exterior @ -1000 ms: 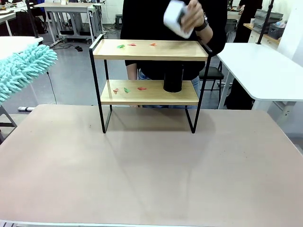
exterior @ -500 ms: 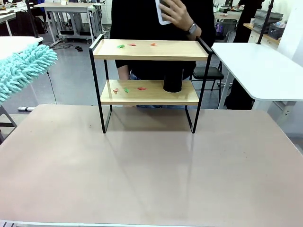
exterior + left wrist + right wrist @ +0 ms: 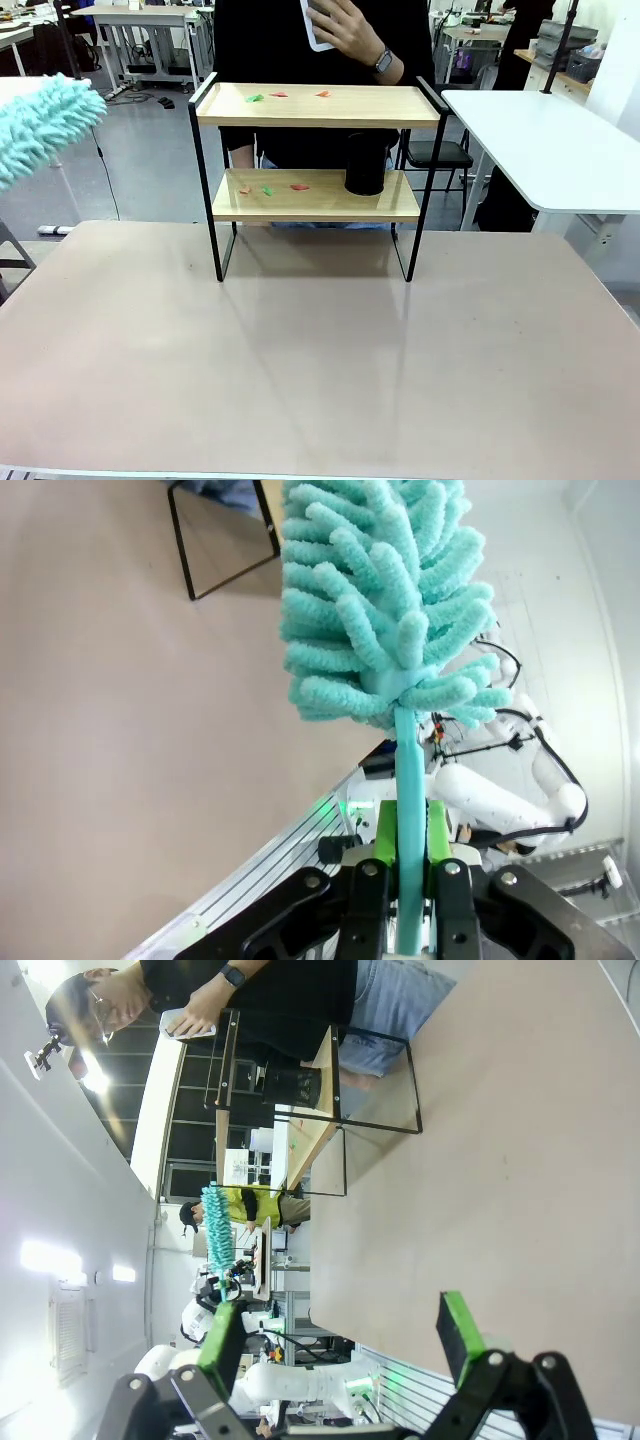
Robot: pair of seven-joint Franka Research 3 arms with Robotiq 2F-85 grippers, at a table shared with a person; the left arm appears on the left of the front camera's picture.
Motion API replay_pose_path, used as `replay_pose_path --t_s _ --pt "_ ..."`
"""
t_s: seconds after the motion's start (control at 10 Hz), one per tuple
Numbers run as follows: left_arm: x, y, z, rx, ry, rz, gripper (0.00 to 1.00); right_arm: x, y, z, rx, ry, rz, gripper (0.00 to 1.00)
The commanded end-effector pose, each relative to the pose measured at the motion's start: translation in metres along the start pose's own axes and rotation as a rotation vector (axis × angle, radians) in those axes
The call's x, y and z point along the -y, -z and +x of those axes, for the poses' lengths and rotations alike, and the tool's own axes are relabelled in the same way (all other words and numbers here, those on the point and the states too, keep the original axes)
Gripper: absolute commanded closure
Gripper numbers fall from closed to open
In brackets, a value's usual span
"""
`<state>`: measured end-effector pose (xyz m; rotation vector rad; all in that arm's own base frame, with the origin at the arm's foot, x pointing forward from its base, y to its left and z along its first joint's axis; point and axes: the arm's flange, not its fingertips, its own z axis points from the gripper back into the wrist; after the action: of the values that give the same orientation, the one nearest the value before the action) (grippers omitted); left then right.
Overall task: Clean the shelf.
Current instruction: Clean the specific tier of the Shelf with the Duster once objects are removed.
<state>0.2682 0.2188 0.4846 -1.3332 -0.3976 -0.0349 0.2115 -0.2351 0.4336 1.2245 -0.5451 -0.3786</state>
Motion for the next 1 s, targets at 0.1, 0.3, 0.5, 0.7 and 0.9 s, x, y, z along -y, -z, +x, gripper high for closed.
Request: replay_pose_path --t_s 0.1,0.3,0.5,0.7,0.9 --pt "0.111 0.030 0.003 0.039 0.008 0.075 0.87 -0.001 0.000 0.003 0.011 -0.027 0.017 0.00" --pt "0.169 0.058 0.014 0.024 0.092 0.125 0.87 -0.001 0.000 0.003 0.011 -0.027 0.017 0.00" --pt "0.214 0.105 0.038 0.048 0.068 0.218 0.87 -0.001 0.000 0.003 0.011 -0.027 0.017 0.00" --pt "0.233 0.159 0.050 -0.042 0.096 0.261 0.87 -0.001 0.000 0.003 0.011 -0.027 0.017 0.00" --pt "0.228 0.182 0.059 -0.164 0.091 0.227 0.87 -0.001 0.000 0.003 0.011 -0.027 0.017 0.00"
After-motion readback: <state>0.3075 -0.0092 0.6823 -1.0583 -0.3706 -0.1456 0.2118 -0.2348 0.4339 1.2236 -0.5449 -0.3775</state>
